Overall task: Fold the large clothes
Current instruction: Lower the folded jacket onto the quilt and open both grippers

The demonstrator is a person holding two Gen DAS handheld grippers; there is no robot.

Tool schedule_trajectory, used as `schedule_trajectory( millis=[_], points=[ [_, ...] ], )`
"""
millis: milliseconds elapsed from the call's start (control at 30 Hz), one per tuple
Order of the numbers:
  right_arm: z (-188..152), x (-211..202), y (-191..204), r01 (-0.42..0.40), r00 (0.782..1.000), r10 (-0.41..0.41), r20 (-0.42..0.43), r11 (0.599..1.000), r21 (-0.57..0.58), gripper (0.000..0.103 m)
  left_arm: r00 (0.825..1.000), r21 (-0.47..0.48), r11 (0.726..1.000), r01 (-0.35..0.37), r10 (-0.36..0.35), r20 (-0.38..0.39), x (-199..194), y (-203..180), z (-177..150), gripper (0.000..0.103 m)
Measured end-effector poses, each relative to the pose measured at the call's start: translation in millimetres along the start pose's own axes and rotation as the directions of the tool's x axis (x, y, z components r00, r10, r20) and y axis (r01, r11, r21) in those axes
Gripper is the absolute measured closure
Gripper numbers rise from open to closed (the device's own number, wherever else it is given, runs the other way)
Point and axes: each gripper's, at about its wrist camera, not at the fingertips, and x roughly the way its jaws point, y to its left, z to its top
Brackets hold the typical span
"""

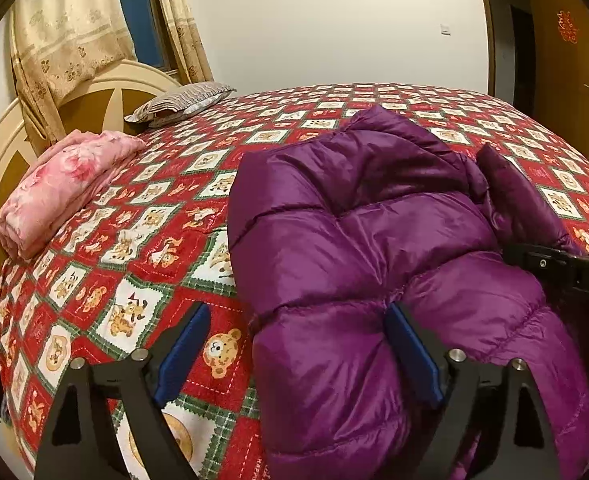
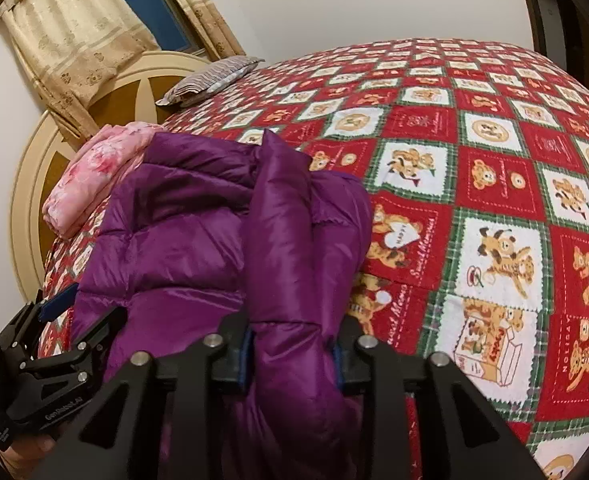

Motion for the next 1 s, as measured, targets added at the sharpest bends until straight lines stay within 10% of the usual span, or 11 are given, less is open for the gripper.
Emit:
schedule_trajectory(
  millis=[767, 1000],
  points=[
    [-8, 13, -8, 0.053, 0.999, -0.053, 0.005, 0.999, 0.014, 0.045, 1.0, -0.067, 0.997, 0.029, -0.029, 0.001, 16, 2, -6, 0.004],
    [2, -40, 13, 0.151, 0.986, -0.148, 0.071, 0.988, -0.041, 0.037, 0.993, -0.113, 0.993, -0.044, 0.056, 0.102, -65, 20, 17, 0.004]
  ],
)
